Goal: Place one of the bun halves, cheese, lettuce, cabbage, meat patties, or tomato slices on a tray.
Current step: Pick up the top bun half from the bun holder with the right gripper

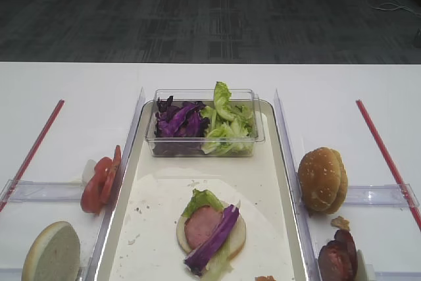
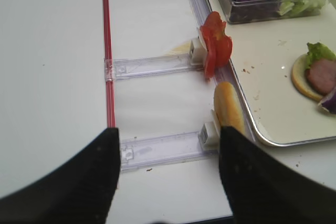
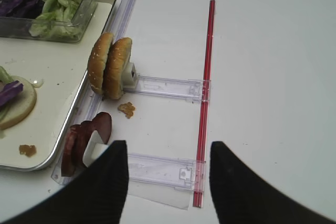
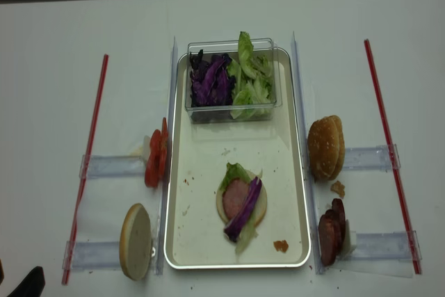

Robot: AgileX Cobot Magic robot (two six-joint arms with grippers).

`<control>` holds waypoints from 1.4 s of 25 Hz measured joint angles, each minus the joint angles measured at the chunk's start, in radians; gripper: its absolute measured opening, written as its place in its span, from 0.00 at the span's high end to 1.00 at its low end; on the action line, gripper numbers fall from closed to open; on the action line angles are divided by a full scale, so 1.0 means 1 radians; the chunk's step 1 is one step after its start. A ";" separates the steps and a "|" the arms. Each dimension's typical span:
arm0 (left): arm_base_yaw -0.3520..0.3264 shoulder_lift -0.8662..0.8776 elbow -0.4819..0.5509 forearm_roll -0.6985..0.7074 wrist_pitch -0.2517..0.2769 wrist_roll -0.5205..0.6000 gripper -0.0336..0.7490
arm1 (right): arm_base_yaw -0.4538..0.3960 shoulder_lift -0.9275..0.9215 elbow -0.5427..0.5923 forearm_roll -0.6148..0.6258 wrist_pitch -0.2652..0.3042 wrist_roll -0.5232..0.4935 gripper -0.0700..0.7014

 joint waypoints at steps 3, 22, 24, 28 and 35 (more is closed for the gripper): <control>0.000 0.000 0.000 0.000 0.000 0.000 0.45 | 0.000 0.000 0.000 -0.001 0.000 0.000 0.42; 0.000 0.000 0.000 0.000 0.000 0.000 0.45 | 0.000 0.021 0.000 -0.007 0.000 0.008 0.42; 0.000 0.000 0.000 0.000 0.000 0.000 0.45 | 0.000 0.042 0.000 -0.009 0.000 0.008 0.42; 0.000 0.000 0.000 0.000 0.000 0.000 0.45 | 0.000 0.102 0.000 -0.009 0.000 0.008 0.42; 0.000 0.000 0.000 0.000 0.000 0.000 0.45 | 0.000 0.227 0.000 -0.010 -0.002 0.010 0.42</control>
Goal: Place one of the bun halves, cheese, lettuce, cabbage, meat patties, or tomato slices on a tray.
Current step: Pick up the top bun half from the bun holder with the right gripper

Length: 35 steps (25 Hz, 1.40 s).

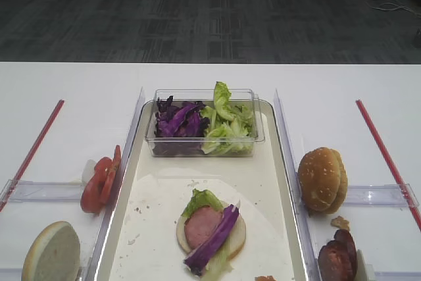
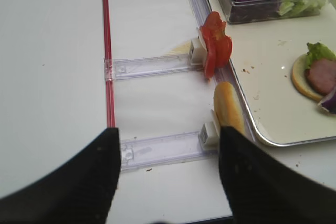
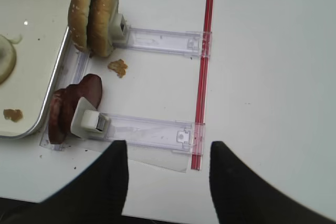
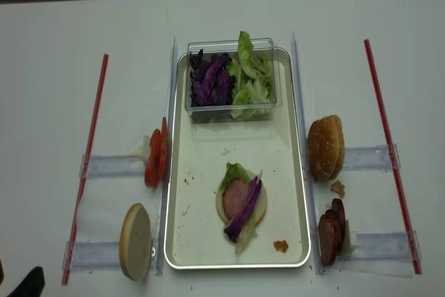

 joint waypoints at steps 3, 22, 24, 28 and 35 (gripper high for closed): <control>0.000 0.000 0.000 0.000 0.000 0.000 0.45 | 0.000 0.053 0.000 0.000 -0.004 0.000 0.42; 0.000 0.000 0.000 0.000 0.000 0.000 0.45 | 0.000 0.406 0.000 -0.016 -0.015 0.005 0.42; 0.000 0.000 0.000 0.000 0.000 0.000 0.45 | 0.000 0.437 -0.005 -0.018 -0.015 0.005 0.42; 0.000 0.000 0.000 0.000 0.000 0.000 0.45 | 0.000 0.499 -0.028 -0.016 -0.015 0.005 0.42; 0.000 0.000 0.000 0.000 0.000 0.000 0.45 | 0.000 0.597 -0.081 0.000 -0.036 0.005 0.42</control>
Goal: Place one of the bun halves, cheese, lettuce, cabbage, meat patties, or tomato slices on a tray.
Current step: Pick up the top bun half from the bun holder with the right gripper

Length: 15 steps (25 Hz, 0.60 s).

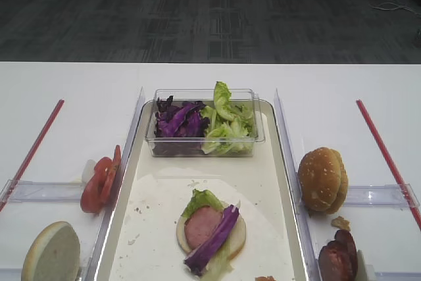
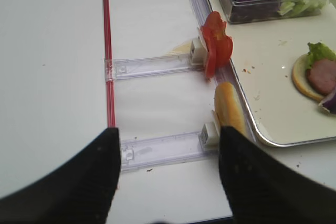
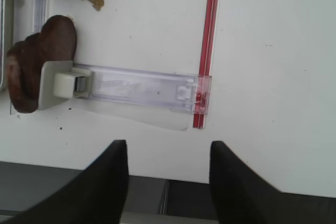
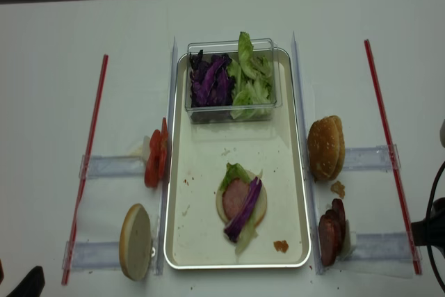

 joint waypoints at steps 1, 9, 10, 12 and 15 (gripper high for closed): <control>0.000 0.000 0.000 0.000 0.000 0.000 0.45 | 0.000 0.014 -0.010 0.000 0.000 0.000 0.42; 0.000 0.000 0.000 0.000 0.000 0.000 0.45 | 0.000 0.116 -0.098 0.002 -0.004 0.000 0.42; 0.000 0.000 0.000 0.000 0.000 0.000 0.45 | 0.000 0.132 -0.108 0.002 -0.006 0.000 0.42; 0.000 0.000 0.000 0.000 0.000 0.000 0.45 | 0.000 0.162 -0.125 0.002 -0.006 0.000 0.42; 0.000 0.000 0.000 0.000 0.000 0.000 0.45 | 0.000 0.210 -0.139 0.014 -0.008 0.000 0.42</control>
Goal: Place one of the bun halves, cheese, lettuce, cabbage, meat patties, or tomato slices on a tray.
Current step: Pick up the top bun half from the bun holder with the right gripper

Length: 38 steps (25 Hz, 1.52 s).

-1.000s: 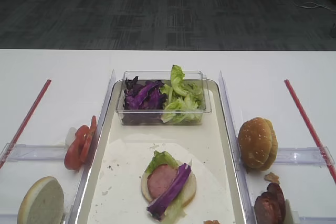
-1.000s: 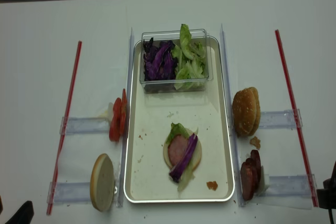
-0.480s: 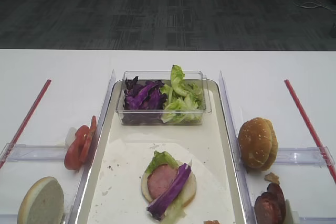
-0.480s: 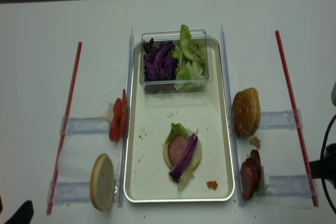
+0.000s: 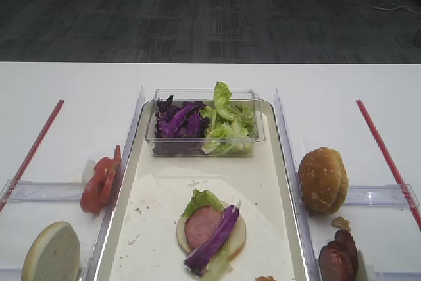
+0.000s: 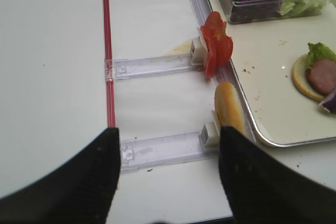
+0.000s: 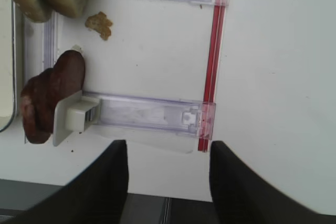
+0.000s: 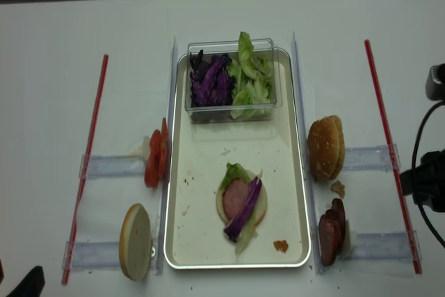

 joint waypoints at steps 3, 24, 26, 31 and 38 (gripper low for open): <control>0.000 0.000 0.000 0.000 0.000 0.000 0.45 | 0.000 0.045 -0.011 0.007 -0.022 0.000 0.42; 0.000 0.000 0.000 0.000 0.000 0.000 0.45 | 0.000 0.363 -0.216 0.040 -0.063 -0.028 0.42; 0.000 0.000 0.000 0.000 0.000 0.000 0.45 | 0.000 0.389 -0.237 0.043 -0.065 -0.029 0.42; 0.000 0.000 0.000 0.000 0.000 0.000 0.45 | 0.000 0.456 -0.284 0.044 -0.067 -0.029 0.42; 0.000 0.000 0.000 0.000 0.000 0.000 0.45 | 0.000 0.550 -0.365 0.045 -0.067 -0.028 0.42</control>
